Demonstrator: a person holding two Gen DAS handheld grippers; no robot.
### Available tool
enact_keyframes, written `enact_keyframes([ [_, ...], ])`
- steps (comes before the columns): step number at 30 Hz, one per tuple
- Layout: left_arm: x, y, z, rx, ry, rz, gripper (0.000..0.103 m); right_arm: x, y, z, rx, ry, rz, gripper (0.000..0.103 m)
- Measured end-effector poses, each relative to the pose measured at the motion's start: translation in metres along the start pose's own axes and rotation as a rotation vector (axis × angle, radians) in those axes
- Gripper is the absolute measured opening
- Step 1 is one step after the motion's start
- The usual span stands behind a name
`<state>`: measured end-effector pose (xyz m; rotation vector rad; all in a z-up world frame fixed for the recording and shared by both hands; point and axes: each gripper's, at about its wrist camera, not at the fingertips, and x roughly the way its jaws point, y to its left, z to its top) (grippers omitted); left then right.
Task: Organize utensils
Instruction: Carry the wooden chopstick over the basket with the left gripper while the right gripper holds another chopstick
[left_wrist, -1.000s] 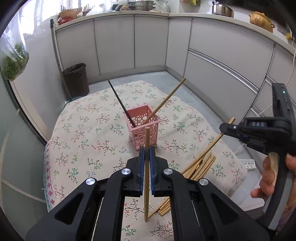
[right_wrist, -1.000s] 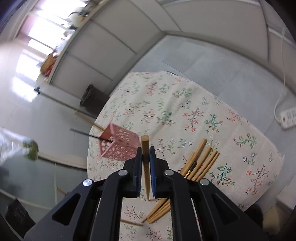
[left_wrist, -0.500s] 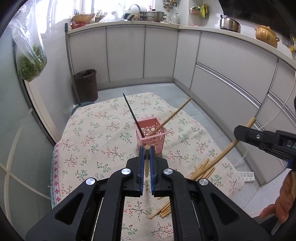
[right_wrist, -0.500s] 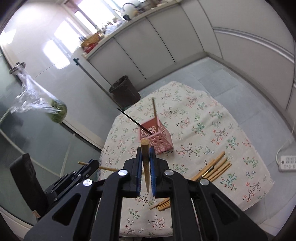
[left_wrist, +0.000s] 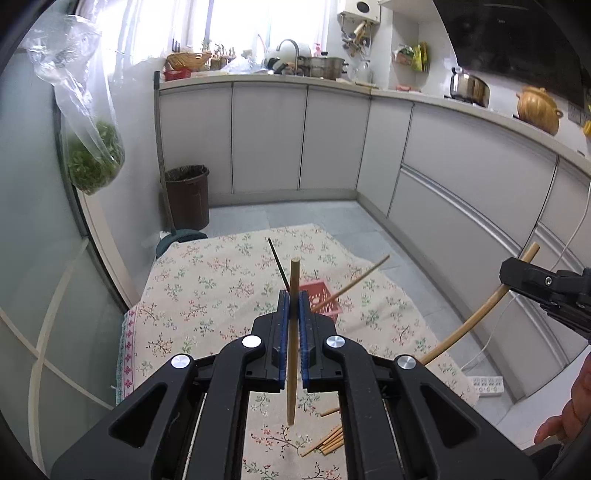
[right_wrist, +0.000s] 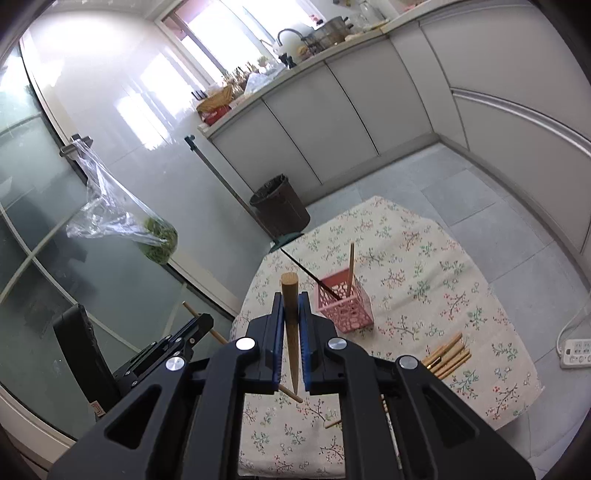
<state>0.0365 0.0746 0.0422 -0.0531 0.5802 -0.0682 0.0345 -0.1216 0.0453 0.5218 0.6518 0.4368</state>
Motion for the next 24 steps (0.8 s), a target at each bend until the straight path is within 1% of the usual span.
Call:
enact_keyframes([
  [3, 0.000, 0.004, 0.006, -0.025, 0.001, -0.030, 0.005, -0.008, 0.000, 0.004, 0.008, -0.016, 0.016, 0.008],
  [12, 0.004, 0.007, 0.037, -0.067, -0.041, -0.033, 0.005, -0.015, -0.008, 0.021, 0.024, -0.045, 0.018, 0.008],
  [17, 0.004, 0.004, 0.061, -0.064, -0.074, -0.018, 0.005, -0.022, -0.008, 0.036, 0.010, -0.069, 0.014, 0.008],
  [24, 0.012, -0.005, 0.093, -0.057, -0.113, -0.022, 0.005, -0.028, -0.016, 0.064, 0.022, -0.098, 0.016, 0.008],
])
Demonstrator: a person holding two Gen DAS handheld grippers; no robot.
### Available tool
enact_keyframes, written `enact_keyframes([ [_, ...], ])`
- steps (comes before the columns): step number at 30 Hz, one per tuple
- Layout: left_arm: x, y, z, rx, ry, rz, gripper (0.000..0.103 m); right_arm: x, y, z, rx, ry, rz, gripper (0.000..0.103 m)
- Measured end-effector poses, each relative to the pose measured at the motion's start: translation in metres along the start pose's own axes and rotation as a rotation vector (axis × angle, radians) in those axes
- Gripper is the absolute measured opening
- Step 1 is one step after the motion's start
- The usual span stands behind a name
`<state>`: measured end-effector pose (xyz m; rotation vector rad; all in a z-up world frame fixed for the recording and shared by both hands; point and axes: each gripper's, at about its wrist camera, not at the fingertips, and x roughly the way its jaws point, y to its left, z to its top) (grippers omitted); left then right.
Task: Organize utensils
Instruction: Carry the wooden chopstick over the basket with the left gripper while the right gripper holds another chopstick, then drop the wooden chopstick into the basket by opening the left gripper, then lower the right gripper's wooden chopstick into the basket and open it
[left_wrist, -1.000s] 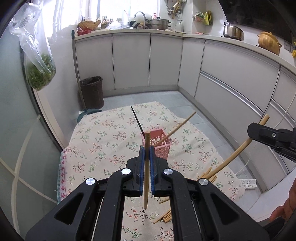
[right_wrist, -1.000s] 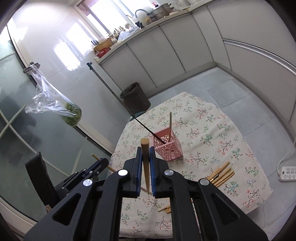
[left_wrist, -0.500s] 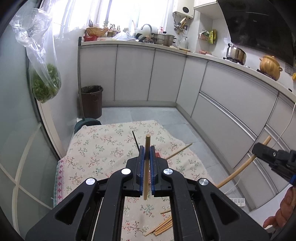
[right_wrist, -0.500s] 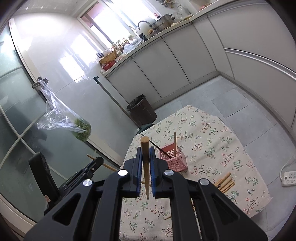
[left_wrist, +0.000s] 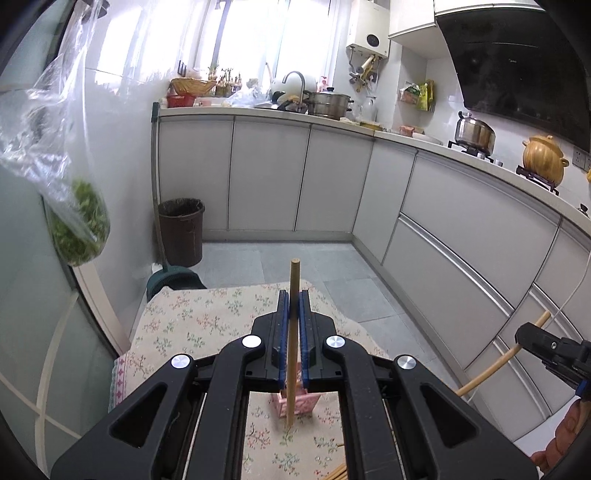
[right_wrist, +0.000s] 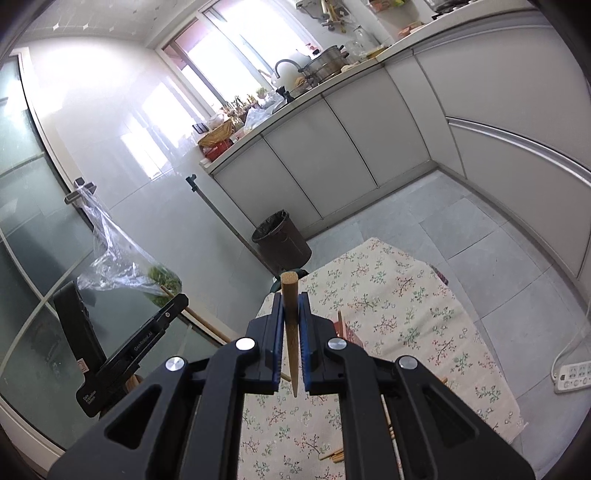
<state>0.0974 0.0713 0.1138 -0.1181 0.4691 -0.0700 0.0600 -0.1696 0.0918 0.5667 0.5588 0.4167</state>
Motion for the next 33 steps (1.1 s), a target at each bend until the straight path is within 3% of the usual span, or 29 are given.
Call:
enact_keyframes([
  [7, 0.045, 0.000, 0.007, -0.028, 0.016, 0.015, 0.005, 0.007, -0.008, 0.019, 0.004, -0.024, -0.021, 0.008],
  [13, 0.094, 0.014, -0.019, -0.076, 0.074, 0.022, 0.005, 0.023, -0.017, 0.026, 0.012, -0.025, -0.038, 0.008],
  [15, 0.102, 0.019, -0.031, -0.091, 0.104, -0.008, 0.007, 0.030, -0.019, 0.027, 0.016, -0.021, -0.039, 0.008],
  [17, 0.098, 0.024, -0.037, -0.109, 0.095, -0.018, 0.028, 0.035, -0.019, 0.027, 0.012, -0.018, -0.043, 0.008],
  [22, 0.072, 0.031, -0.029, -0.128, 0.059, 0.019, 0.031, 0.050, -0.011, 0.027, 0.003, -0.010, -0.046, 0.008],
  [26, 0.044, 0.037, -0.028, -0.129, 0.028, 0.065, 0.045, 0.059, -0.002, 0.026, -0.022, -0.014, -0.058, 0.008],
  [33, 0.033, 0.056, -0.037, -0.153, 0.037, 0.106, 0.049, 0.091, 0.015, 0.027, -0.070, 0.004, -0.086, 0.008],
])
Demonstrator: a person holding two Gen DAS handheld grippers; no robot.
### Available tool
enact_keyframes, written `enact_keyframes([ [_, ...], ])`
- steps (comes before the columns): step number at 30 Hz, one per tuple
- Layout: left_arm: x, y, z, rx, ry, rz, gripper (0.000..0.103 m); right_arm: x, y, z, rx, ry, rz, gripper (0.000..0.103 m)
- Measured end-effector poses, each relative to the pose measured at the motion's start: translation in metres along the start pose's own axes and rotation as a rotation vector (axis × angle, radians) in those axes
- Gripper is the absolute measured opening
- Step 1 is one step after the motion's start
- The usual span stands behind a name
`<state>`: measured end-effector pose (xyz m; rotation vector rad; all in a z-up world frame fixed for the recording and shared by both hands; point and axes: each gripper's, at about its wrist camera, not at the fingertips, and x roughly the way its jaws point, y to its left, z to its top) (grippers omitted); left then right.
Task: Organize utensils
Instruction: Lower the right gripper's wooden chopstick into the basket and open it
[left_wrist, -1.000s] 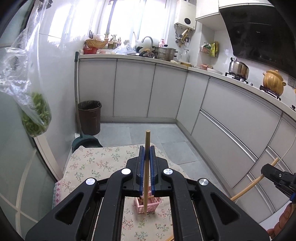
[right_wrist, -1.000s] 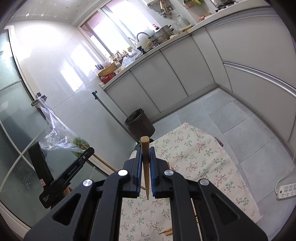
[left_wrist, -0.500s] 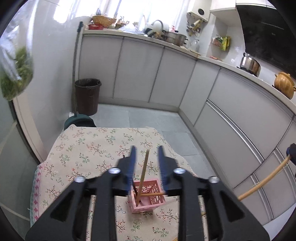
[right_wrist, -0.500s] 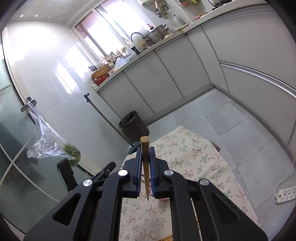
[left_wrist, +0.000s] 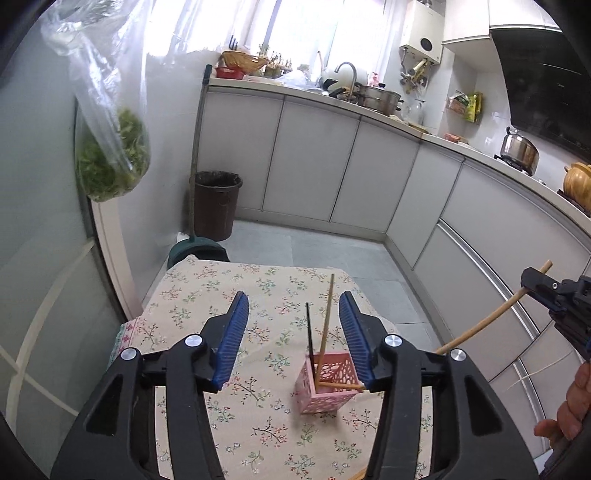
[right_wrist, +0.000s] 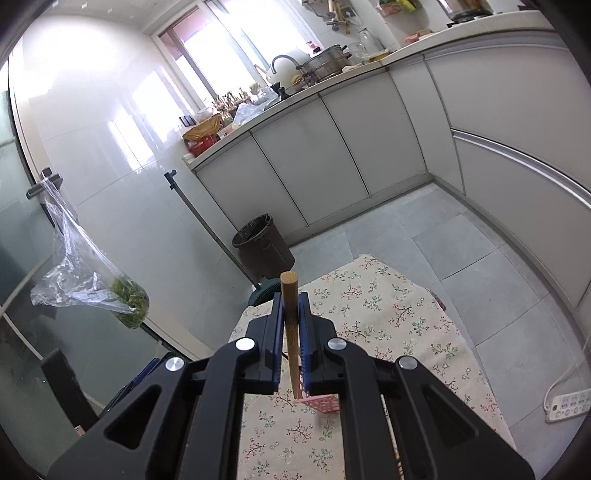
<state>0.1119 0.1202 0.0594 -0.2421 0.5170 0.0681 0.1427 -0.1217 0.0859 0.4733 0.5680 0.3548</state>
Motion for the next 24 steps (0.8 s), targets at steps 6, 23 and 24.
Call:
enact_keyframes([
  [6, 0.008, 0.009, -0.004, -0.010, 0.028, 0.010, 0.055, 0.039, 0.015, -0.007, -0.076, 0.009, -0.069, 0.008],
  [23, 0.000, 0.009, -0.008, 0.011, 0.024, 0.037, 0.065, 0.076, 0.032, -0.045, -0.215, 0.034, -0.098, 0.018],
  [24, -0.002, 0.007, -0.008, 0.015, 0.022, 0.036, 0.065, 0.071, 0.031, -0.046, -0.220, 0.029, -0.103, 0.018],
])
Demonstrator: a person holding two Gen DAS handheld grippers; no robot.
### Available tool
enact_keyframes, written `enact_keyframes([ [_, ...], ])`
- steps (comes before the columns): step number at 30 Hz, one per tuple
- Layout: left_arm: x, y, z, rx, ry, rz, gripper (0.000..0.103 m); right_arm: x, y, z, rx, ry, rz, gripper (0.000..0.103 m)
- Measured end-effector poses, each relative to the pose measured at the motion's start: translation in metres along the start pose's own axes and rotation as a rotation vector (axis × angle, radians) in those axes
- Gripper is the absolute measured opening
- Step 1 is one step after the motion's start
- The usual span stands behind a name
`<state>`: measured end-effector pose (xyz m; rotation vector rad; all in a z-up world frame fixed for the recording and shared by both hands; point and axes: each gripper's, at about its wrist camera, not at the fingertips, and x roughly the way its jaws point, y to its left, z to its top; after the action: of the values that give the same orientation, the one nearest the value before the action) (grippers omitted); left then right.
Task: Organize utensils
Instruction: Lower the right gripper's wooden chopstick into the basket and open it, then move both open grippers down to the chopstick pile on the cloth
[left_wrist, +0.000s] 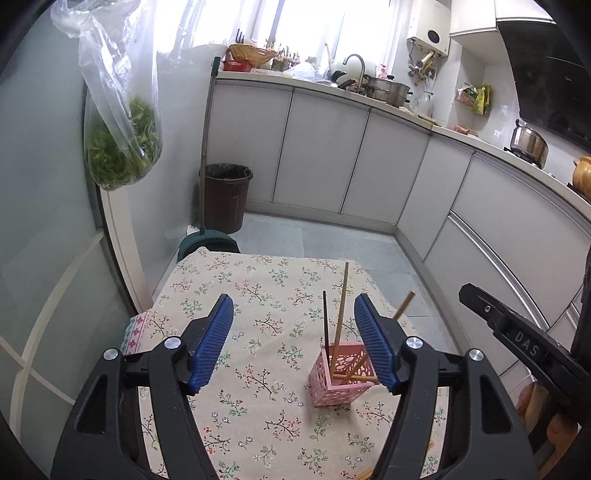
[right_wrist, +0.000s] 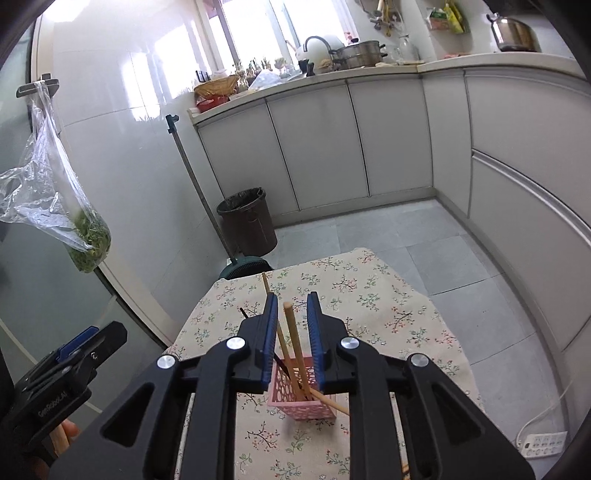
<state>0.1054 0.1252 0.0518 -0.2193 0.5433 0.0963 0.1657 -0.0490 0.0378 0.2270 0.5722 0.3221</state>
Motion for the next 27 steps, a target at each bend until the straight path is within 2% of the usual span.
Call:
enact_keyframes([
  [1, -0.002, -0.001, 0.000, 0.004, -0.003, -0.003, 0.065, -0.003, 0.000, -0.001, -0.004, -0.003, -0.011, 0.020],
  [5, -0.013, -0.012, -0.005, 0.027, -0.020, -0.009, 0.077, -0.024, 0.000, -0.012, -0.017, -0.035, -0.062, 0.040],
  [6, -0.014, -0.016, -0.007, 0.038, -0.023, -0.007, 0.078, -0.028, -0.001, -0.016, -0.019, -0.039, -0.073, 0.042],
  [8, -0.017, -0.023, -0.012, 0.065, -0.025, -0.002, 0.078, -0.036, -0.002, -0.023, -0.024, -0.048, -0.113, 0.056],
  [13, -0.016, -0.033, -0.027, 0.095, -0.004, 0.000, 0.080, -0.051, -0.011, -0.038, -0.015, -0.062, -0.175, 0.073],
  [15, -0.016, -0.034, -0.033, 0.097, 0.002, 0.002, 0.083, -0.055, -0.019, -0.045, 0.007, -0.056, -0.184, 0.079],
  [17, -0.016, -0.036, -0.039, 0.104, 0.008, -0.003, 0.087, -0.059, -0.025, -0.051, 0.020, -0.055, -0.212, 0.089],
  [21, -0.019, -0.043, -0.047, 0.128, -0.001, 0.006, 0.096, -0.063, -0.037, -0.063, 0.051, -0.043, -0.257, 0.097],
  [27, -0.014, -0.049, -0.061, 0.158, 0.031, 0.003, 0.096, -0.066, -0.062, -0.080, 0.097, 0.012, -0.302, 0.097],
])
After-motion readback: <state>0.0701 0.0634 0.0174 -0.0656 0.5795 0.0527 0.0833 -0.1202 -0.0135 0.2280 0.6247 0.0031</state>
